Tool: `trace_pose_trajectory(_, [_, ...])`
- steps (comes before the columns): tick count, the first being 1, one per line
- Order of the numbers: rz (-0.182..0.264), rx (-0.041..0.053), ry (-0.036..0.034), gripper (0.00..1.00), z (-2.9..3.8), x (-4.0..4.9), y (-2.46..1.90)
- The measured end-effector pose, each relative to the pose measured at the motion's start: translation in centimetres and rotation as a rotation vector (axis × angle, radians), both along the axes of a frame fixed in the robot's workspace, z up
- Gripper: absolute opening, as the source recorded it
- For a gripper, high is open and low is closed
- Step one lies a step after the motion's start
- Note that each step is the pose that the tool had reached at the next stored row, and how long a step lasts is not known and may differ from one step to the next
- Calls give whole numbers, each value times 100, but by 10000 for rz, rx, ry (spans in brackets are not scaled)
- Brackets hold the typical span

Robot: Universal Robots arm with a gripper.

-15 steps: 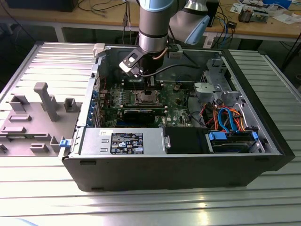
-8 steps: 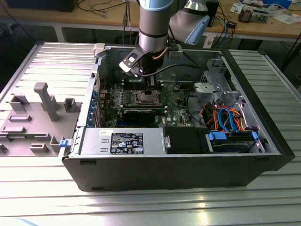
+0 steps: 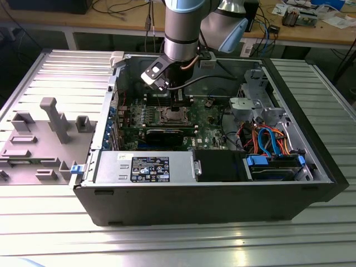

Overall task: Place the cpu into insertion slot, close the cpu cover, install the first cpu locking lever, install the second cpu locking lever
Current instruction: 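Install the first cpu locking lever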

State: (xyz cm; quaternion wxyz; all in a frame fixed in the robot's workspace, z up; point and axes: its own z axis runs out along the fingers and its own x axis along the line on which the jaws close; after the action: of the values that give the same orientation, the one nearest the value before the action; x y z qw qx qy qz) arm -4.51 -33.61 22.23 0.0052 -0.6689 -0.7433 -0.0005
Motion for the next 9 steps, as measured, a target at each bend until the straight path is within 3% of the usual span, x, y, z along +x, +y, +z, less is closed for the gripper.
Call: trace_pose_trajectory(9, [0,0,0,11,10,0,0])
